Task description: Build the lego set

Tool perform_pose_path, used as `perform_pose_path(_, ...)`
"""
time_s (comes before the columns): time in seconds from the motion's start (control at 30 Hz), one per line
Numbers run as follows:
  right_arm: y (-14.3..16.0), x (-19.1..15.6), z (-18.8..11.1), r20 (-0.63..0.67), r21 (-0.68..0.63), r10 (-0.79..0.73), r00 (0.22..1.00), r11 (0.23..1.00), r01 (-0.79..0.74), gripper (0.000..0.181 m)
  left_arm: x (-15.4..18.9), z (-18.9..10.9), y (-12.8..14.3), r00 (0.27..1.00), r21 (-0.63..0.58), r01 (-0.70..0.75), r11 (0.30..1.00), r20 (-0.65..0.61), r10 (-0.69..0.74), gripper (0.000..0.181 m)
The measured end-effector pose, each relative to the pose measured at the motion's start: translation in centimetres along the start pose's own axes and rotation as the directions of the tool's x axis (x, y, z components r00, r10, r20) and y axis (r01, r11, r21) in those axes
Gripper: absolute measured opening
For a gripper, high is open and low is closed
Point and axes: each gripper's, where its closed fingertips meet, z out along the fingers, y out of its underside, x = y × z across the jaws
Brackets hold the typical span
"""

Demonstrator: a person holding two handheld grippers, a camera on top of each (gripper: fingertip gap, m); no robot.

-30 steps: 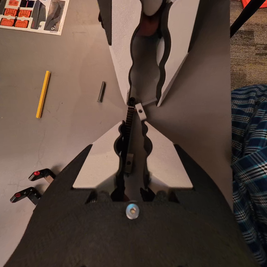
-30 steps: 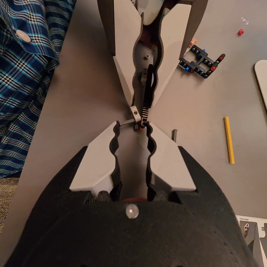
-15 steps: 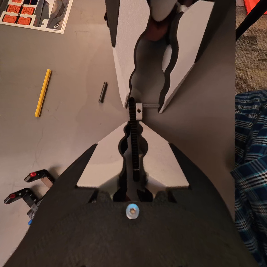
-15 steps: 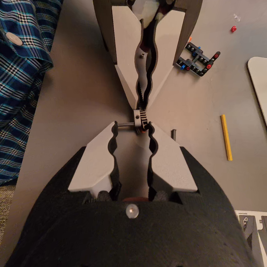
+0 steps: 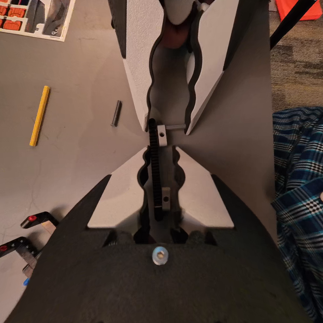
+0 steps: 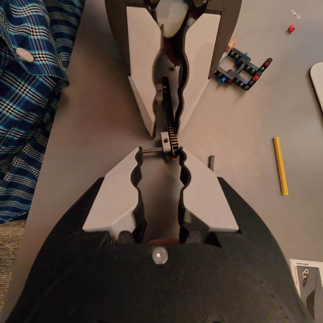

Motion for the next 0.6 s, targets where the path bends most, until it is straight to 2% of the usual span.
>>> perform_pose_path(0.03,0.00,-0.02,-0.02,0.005,0.001,0.002,1.000,1.000,-0.002,0.039,0.02,0.01,-0.01,1.000,-0.001,0.003,1.000,-0.003,-0.003,0.024)
perform_pose_path(0.13,-0.01,-0.08,0.00,0.009,0.001,-0.001,1.000,1.000,0.001,0.039,-0.16,0.00,0.04,1.000,-0.007,-0.008,1.000,0.011,0.008,0.018)
perform_pose_path(0.4,-0.01,-0.01,-0.03,0.018,0.004,0.015,1.000,1.000,-0.015,0.039,-0.33,0.05,0.03,0.999,-0.021,-0.008,1.000,0.033,0.009,0.017)
perform_pose_path(0.53,-0.01,0.10,-0.03,0.015,0.005,0.021,1.000,1.000,-0.021,0.037,-0.82,-0.33,0.29,0.998,-0.050,-0.022,0.998,0.063,0.025,0.024)
perform_pose_path(0.6,-0.01,0.09,-0.01,0.018,0.005,0.022,1.000,1.000,-0.022,0.037,-0.91,-0.34,0.42,0.997,-0.064,-0.025,0.998,0.070,0.030,0.021)
